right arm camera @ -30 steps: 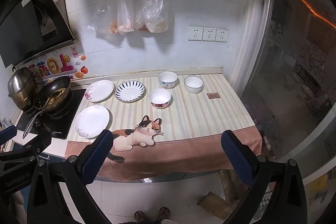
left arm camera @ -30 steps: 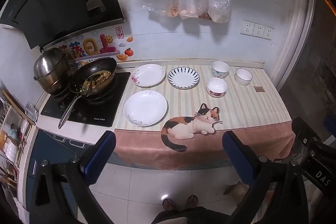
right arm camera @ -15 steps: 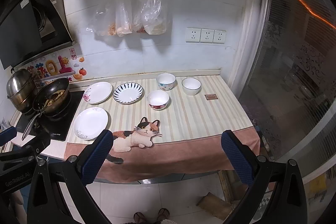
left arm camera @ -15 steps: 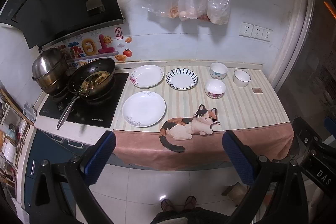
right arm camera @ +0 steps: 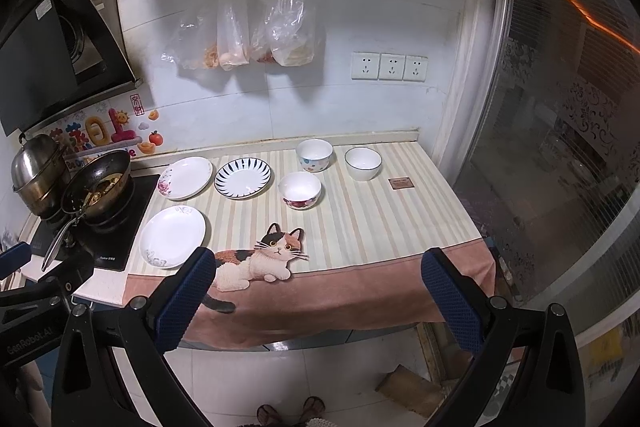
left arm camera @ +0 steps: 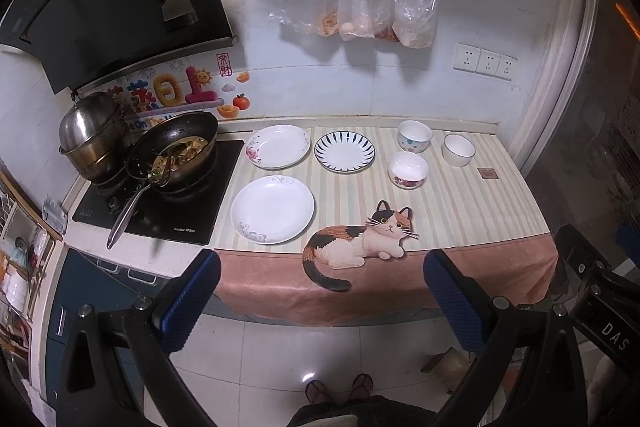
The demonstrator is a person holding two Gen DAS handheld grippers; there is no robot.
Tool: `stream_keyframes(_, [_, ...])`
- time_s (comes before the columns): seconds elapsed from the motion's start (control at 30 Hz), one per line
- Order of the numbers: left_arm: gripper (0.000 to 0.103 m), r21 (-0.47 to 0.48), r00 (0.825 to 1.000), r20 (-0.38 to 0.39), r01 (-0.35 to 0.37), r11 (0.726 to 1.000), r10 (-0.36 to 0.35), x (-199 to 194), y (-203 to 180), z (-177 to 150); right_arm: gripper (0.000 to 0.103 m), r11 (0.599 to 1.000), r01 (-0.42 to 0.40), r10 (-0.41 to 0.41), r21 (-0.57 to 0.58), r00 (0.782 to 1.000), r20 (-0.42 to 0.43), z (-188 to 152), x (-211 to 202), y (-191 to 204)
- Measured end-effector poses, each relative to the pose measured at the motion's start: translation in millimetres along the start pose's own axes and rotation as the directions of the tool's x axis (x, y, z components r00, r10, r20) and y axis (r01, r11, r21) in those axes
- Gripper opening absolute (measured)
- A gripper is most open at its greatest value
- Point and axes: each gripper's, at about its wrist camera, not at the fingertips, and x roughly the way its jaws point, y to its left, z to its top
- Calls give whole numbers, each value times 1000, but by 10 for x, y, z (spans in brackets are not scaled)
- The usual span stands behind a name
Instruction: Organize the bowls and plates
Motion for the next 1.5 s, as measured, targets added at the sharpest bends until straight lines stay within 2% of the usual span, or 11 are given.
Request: stream_keyframes(1.5, [103,-22,1000,8,0,1000,0,51,212,52,103,1000,-16,17,-9,1000,2,-15,75,186])
